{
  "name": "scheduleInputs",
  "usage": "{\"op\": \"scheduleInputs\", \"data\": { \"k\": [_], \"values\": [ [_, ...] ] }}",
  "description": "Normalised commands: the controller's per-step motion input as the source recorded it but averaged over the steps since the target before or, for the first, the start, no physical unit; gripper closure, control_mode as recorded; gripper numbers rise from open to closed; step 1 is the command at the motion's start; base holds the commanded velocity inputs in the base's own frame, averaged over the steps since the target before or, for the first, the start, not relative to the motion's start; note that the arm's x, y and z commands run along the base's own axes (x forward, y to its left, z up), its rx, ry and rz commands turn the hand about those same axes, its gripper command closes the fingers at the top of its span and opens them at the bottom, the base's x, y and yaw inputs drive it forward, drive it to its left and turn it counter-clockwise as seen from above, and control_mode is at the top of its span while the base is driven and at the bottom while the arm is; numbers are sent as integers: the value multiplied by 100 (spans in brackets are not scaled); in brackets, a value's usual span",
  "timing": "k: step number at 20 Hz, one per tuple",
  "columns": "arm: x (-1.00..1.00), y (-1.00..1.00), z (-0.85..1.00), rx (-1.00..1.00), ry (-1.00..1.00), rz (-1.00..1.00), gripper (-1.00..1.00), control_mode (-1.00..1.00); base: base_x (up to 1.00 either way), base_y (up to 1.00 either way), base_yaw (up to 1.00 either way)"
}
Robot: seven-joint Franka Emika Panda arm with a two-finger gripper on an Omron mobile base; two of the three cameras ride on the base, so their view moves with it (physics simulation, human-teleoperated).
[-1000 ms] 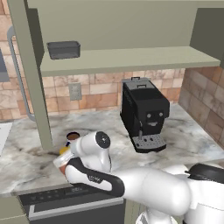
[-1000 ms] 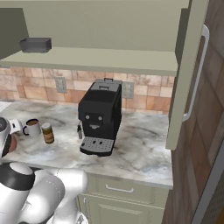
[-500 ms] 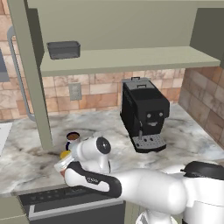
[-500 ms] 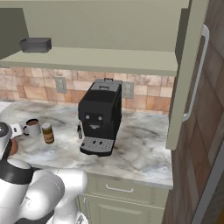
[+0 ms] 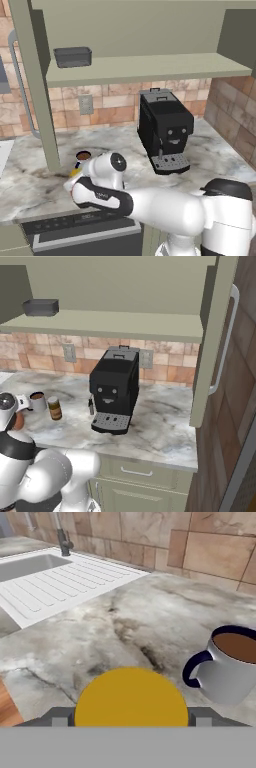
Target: Pick the cinnamon and honey bottle from the cabinet and place them next to the mug.
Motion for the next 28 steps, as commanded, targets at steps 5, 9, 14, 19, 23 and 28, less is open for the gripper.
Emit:
{"op": "scheduleInputs", "data": {
  "k": [5,9,14,19,23,28],
  "values": [
    [25,0,0,0,0,0,100,-100,0,0,0],
    [15,0,0,0,0,0,100,-100,0,0,0],
    [6,0,0,0,0,0,100,-100,0,0,0],
    [0,0,-15,0,0,0,100,-100,0,0,0],
    [0,0,-23,0,0,0,100,-100,0,0,0],
    [0,0,-19,0,0,0,100,-100,0,0,0]
  ]
}}
